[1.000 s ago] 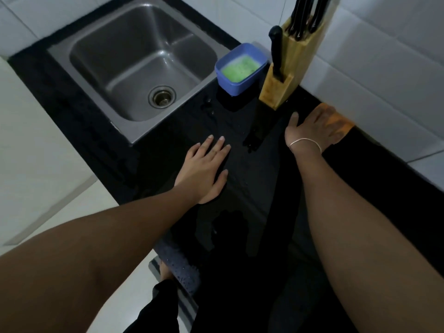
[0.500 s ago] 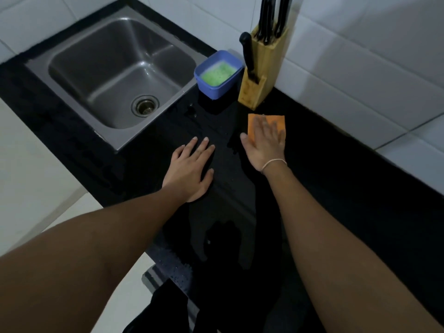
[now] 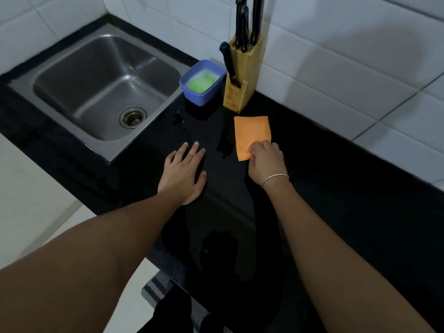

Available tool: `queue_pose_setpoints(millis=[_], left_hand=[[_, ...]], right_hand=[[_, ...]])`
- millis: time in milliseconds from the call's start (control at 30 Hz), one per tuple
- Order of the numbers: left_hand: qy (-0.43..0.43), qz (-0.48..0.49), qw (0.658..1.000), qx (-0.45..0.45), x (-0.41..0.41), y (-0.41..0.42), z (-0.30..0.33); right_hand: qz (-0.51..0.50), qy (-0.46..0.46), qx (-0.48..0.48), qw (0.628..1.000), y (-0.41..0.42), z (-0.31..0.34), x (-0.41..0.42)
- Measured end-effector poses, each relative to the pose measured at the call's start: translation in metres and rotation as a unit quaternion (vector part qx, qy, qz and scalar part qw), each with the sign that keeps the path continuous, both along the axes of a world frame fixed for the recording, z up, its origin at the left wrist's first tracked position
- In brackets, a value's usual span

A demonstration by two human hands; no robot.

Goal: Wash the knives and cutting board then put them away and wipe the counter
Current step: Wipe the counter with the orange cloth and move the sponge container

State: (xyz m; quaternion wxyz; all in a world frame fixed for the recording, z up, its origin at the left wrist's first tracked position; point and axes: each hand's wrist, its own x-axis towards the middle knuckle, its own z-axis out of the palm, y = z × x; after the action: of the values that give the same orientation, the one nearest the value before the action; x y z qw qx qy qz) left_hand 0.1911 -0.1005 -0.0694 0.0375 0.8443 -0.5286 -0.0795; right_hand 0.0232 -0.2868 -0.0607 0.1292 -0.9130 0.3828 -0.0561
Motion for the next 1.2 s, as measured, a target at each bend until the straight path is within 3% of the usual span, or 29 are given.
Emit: queue_pose_setpoints(millis=[267, 433, 533, 667, 867, 1033, 1200], left_hand=[[0.000, -0.003, 1.000, 0.003, 0.002, 0.001, -0.001], [-0.014, -0.005, 1.000, 0.011, 0.001, 0.001, -0.002], [-0.013, -0.015, 1.000, 0.014, 0.000, 0.002, -0.004], [-0.015, -0.019, 1.000, 0.005, 0.004, 0.002, -0.007], [-0.009, -0.018, 1.000, 0.000, 0.004, 0.001, -0.007], [-0.011, -0.016, 1.000, -0.003, 0.003, -0.002, -0.005], [-0.006, -0.017, 1.000, 0.005, 0.001, -0.003, -0.002]], right_hand=[[0.006, -0.045, 0.123, 0.991, 0.008, 0.006, 0.030], [-0.079, 0.010, 0.248, 0.965, -0.023, 0.034, 0.052], [-0.174, -0.140, 0.218, 0.950, -0.048, 0.045, 0.080], [-0.209, -0.301, 0.239, 0.899, -0.061, 0.061, 0.139], [-0.313, -0.323, 0.159, 0.879, -0.072, 0.054, 0.172], [-0.312, -0.336, 0.158, 0.874, -0.075, 0.066, 0.160], [-0.302, -0.424, 0.139, 0.842, -0.070, 0.088, 0.140]])
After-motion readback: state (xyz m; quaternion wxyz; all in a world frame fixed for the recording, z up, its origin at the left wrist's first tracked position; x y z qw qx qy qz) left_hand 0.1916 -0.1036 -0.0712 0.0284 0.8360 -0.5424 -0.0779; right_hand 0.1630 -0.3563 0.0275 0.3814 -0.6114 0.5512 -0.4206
